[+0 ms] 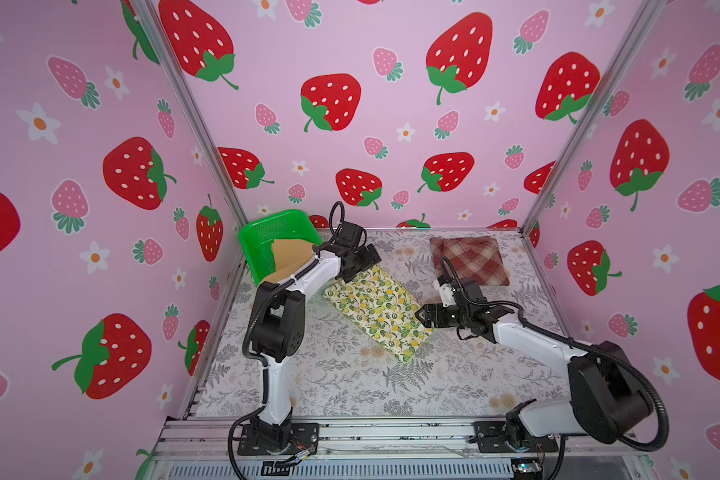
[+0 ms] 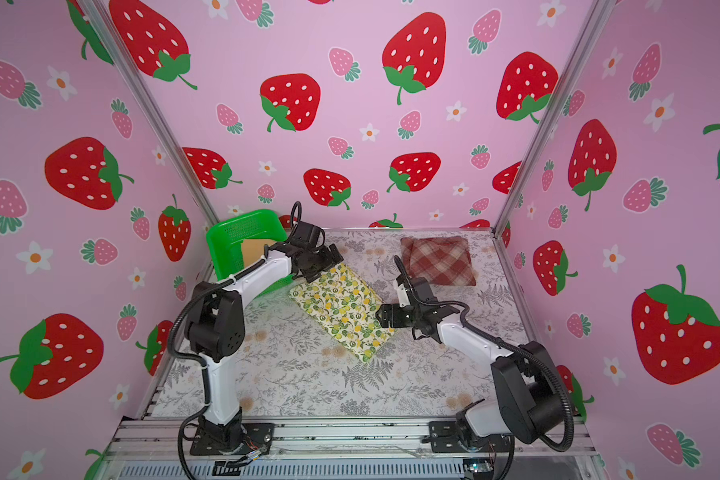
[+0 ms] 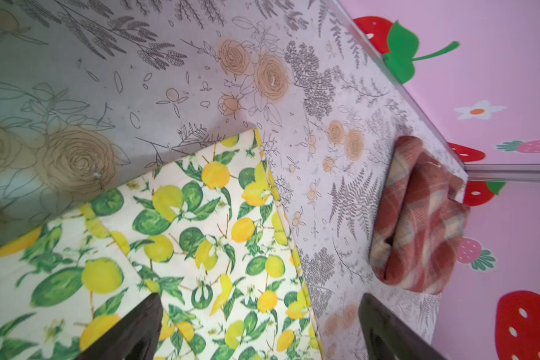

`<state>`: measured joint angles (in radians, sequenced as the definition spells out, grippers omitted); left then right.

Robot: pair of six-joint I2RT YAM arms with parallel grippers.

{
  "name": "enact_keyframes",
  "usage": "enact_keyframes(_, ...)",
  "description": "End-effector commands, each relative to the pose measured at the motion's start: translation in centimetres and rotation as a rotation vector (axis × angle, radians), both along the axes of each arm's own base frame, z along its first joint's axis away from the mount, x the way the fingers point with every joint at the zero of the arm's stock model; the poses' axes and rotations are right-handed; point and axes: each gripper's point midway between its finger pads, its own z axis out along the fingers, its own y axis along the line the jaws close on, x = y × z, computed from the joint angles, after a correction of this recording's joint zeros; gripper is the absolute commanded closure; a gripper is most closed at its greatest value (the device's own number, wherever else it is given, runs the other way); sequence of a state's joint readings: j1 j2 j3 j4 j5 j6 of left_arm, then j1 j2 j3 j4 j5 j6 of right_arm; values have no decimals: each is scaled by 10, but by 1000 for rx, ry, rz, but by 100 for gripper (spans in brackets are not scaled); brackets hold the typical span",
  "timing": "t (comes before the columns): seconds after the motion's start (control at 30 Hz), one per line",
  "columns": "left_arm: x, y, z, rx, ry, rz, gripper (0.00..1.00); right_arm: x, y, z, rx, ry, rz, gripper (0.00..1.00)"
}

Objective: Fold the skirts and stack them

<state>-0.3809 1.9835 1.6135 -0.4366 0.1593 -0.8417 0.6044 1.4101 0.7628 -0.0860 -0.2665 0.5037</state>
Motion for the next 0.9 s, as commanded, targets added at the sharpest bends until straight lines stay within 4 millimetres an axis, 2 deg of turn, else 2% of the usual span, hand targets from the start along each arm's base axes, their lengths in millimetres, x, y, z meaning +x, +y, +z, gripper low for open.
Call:
enact_keyframes(0.0, -19, 2, -4, -2, -11, -43, 1, -20, 23, 0, 72, 37, 44, 9)
enact_keyframes(0.13, -35, 18, -23, 31, 8, -35, 1, -24, 32, -13, 91, 70, 44, 9)
enact_keyframes(0.27, -40, 32, -47, 80, 46, -30, 1, -21, 31, -32, 69, 99, 25, 8)
enact_keyframes(0.47, -49, 56, -78, 179, 84, 23, 1, -16, 17, -60, -3, 130, -21, 8)
enact_keyframes(0.6, -62, 70, -95, 208, 94, 78, 1, -10, 7, -71, -31, 138, -42, 8)
enact_keyframes(0.77, -82, 74, -116, 195, 125, 121, 1, 2, -3, -80, -83, 138, -56, 8)
enact_keyframes(0.87, -99, 72, -121, 185, 120, 153, 1, 12, -8, -84, -125, 130, -61, 8)
